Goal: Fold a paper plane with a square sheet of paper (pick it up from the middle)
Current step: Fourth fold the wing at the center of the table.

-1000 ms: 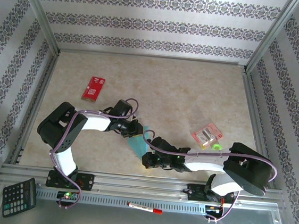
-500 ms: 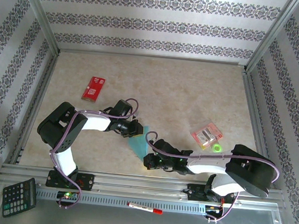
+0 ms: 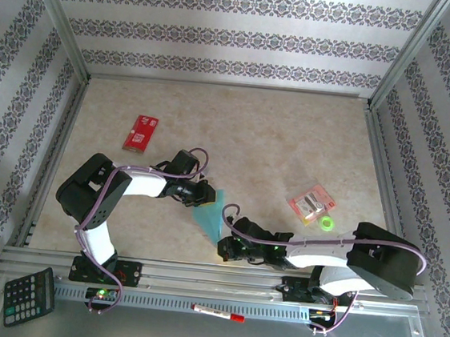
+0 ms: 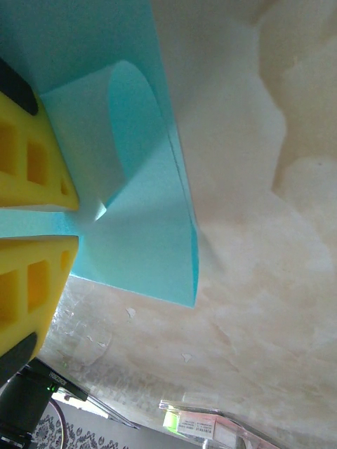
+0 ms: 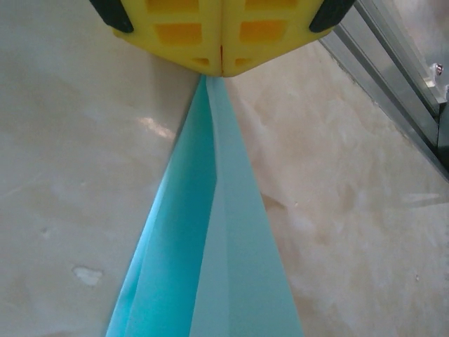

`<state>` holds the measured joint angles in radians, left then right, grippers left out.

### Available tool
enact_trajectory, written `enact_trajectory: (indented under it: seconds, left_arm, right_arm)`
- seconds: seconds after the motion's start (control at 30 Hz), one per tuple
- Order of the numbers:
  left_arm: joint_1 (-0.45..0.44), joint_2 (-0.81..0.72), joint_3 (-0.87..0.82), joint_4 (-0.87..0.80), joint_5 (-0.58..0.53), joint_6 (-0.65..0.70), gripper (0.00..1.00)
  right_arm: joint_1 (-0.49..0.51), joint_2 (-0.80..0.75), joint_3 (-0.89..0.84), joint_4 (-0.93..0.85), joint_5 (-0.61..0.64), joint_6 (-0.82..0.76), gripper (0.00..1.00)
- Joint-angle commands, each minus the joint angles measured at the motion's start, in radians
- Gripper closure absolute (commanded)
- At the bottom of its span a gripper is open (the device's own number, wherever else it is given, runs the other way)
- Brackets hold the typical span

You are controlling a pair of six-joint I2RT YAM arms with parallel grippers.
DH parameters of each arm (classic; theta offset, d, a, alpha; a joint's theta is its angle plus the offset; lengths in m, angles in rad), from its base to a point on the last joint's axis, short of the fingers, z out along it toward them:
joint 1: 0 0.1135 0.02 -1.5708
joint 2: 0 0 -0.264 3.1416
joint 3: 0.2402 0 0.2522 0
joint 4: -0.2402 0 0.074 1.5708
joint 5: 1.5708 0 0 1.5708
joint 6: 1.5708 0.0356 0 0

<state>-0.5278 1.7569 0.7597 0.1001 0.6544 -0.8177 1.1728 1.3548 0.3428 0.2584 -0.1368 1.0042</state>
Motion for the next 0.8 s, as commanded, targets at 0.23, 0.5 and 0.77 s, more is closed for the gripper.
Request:
enact_trajectory:
  seconds: [0.23,0.5,0.77]
  left_arm:
    - [0.019,0.052,-0.019,-0.120,-0.104,0.033,0.82]
    - [0.020,0.051,-0.020,-0.116,-0.102,0.031,0.82]
    - [0.020,0.053,-0.015,-0.120,-0.096,0.031,0.82]
  right_arm:
    - [-0.034,-0.142,-0.006,-0.151,0.002,-0.013,1.00]
    - [-0.101,-0.058,0.140,-0.124,-0.037,-0.093,1.00]
    - [-0.131,0.143,0.258,-0.090,-0.080,-0.127,1.00]
